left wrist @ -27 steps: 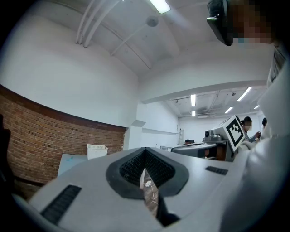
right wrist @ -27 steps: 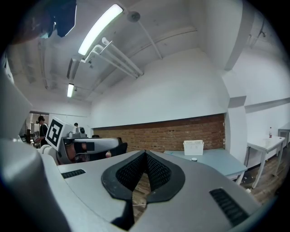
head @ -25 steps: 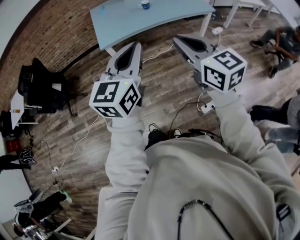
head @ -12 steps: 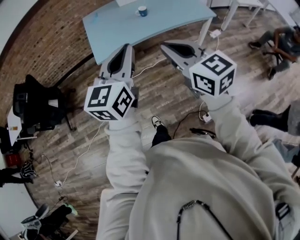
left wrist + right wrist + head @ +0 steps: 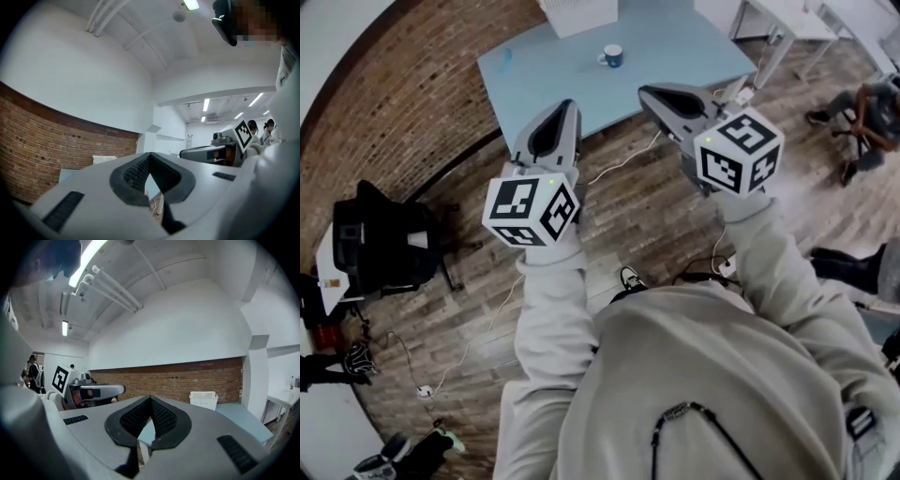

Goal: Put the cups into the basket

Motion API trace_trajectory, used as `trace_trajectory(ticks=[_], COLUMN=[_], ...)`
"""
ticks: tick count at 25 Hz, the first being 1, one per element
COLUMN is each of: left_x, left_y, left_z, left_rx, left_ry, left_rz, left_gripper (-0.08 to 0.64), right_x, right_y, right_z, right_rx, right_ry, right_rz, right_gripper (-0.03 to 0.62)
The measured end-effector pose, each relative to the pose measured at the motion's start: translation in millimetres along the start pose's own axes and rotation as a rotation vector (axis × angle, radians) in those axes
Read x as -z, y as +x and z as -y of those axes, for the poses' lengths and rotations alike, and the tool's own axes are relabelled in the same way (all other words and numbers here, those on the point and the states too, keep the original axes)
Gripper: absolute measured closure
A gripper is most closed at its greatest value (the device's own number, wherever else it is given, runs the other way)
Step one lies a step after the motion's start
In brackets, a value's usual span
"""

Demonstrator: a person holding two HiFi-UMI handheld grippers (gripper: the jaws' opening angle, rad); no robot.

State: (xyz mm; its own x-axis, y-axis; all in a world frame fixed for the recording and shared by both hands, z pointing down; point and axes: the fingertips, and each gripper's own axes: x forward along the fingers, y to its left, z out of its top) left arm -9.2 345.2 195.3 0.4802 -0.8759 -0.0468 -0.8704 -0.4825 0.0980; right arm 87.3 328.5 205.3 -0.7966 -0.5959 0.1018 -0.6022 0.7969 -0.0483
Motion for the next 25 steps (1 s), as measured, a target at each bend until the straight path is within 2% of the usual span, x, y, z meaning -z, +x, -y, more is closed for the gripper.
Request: trace_trajectory(ticks=[4,9,14,19,25], left_x=[2,22,20,23,26], left_y=[25,42,71,109,187], left_z=[-33,-39,-55,-64,-108], left_rx=[0.017,0.068,0.083,0.103,0.090], left_ry=[-0.010,-0.015,-0.017,0.009,0.032], left_rz=[0.004,-0.029,-0.018,-0.032,-0.049], left_gripper=[0.565,0.565,0.565,0.565,0.565], right_x=[-7,4,-2,5,5], right_y=[29,46,66,82,137], right_z=[18,32,54,97,175], right_rx=[0.036,0.072,0.071,0.087,0.083], right_ry=[0.002,0.026,-0.002,0.027,0.044], right_rz=[0.013,-0.003,-0.006,-0.010,0.000], right_gripper=[0.591,0.591,0.591,0.591,0.591])
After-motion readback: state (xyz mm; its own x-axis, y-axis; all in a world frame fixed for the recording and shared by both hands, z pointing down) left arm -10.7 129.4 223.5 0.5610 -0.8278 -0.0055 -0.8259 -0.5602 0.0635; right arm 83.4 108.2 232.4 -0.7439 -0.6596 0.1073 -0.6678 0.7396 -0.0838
